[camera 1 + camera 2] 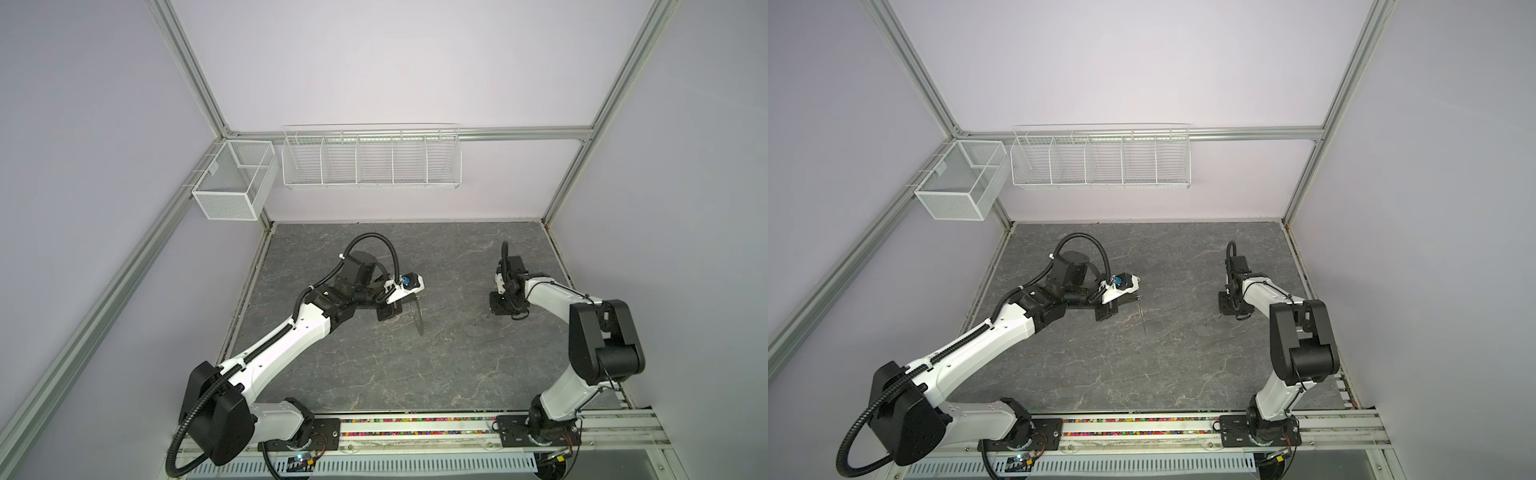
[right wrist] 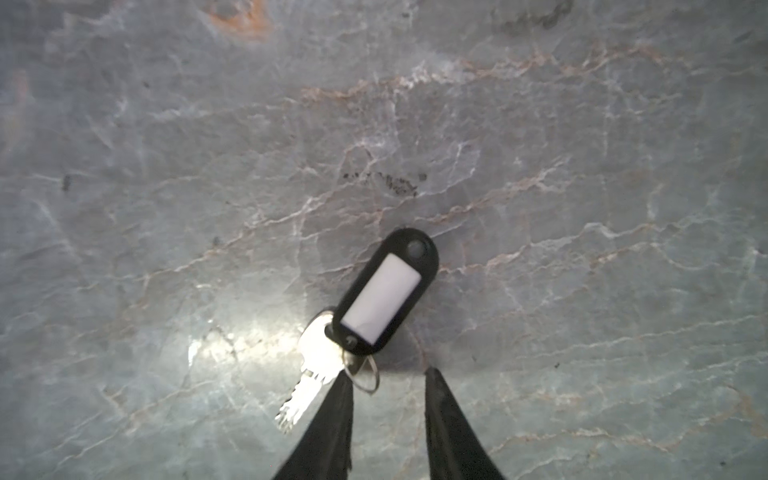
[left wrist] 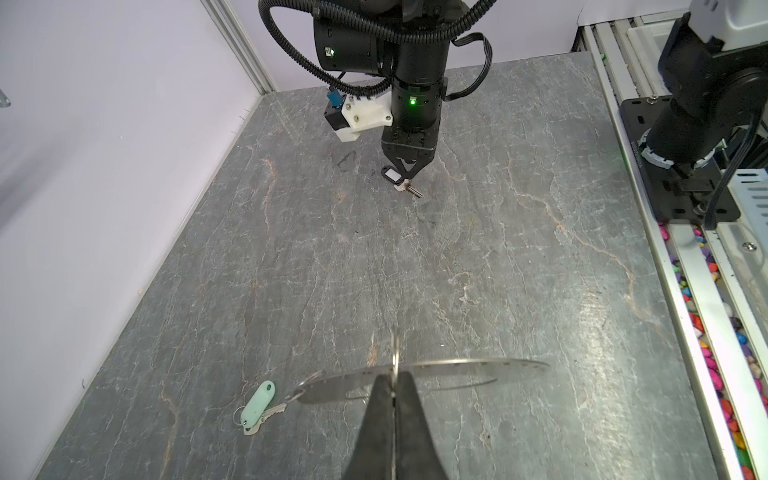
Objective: Attach keys to a key ring
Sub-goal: Move the key to the center of the table.
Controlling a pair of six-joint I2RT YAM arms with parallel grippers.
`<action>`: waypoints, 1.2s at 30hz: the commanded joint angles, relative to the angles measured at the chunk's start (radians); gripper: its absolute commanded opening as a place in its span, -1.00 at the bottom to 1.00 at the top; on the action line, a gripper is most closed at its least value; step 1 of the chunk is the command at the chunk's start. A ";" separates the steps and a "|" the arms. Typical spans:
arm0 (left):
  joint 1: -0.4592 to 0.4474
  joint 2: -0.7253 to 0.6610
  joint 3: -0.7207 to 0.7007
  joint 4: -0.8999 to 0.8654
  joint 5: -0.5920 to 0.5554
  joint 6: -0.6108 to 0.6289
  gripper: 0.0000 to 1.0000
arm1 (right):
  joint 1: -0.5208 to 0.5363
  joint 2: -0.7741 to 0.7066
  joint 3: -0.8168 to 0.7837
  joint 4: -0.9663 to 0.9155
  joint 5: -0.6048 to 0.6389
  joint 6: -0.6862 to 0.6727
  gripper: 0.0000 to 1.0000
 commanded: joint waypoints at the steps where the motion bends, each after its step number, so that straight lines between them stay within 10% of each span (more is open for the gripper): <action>1: 0.002 0.011 0.006 0.022 0.016 -0.002 -1.00 | -0.002 0.016 0.018 -0.023 -0.031 -0.024 -0.45; 21: 0.002 0.020 0.006 0.020 0.028 0.002 -1.00 | 0.030 -0.025 -0.008 -0.048 -0.080 -0.071 -0.87; 36: 0.002 -0.005 -0.021 0.001 0.017 0.026 -1.00 | 0.279 -0.044 -0.022 -0.124 -0.181 -0.304 -0.87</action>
